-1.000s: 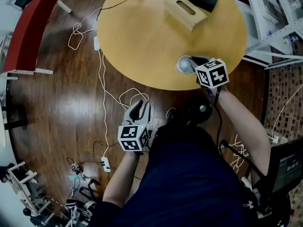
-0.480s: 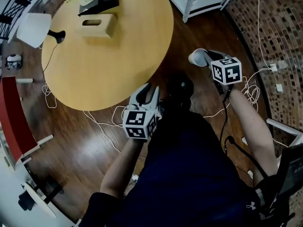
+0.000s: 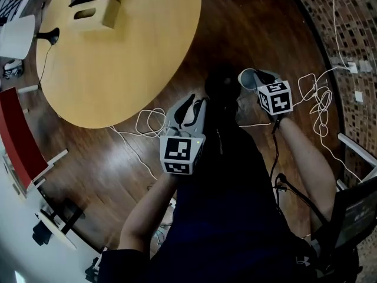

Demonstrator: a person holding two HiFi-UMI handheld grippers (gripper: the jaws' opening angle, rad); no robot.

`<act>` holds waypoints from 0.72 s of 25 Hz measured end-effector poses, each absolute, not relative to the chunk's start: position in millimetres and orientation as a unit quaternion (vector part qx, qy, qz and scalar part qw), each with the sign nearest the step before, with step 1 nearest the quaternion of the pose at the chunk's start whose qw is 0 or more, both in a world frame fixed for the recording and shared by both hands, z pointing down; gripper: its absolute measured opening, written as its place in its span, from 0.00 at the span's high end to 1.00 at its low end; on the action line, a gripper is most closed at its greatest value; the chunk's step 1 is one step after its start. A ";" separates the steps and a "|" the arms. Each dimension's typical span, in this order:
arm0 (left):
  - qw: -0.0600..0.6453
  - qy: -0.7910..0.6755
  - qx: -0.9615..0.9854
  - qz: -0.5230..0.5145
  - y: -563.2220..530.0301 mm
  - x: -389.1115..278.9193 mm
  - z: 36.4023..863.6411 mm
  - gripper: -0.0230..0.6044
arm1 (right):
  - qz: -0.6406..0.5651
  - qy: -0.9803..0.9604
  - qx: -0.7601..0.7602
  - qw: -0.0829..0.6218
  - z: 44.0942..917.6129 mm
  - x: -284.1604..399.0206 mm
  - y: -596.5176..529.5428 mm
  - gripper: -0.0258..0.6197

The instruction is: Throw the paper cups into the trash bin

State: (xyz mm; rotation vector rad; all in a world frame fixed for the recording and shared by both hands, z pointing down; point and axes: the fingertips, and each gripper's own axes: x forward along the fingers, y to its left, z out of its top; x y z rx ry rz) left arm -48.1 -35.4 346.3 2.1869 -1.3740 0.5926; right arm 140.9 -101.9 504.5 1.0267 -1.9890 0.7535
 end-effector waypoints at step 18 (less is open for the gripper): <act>0.311 -0.388 0.830 0.253 37.8 -47.7 504.0 0.80 | 0.295 -0.785 0.383 0.387 682.9 74.5 -41.7 0.91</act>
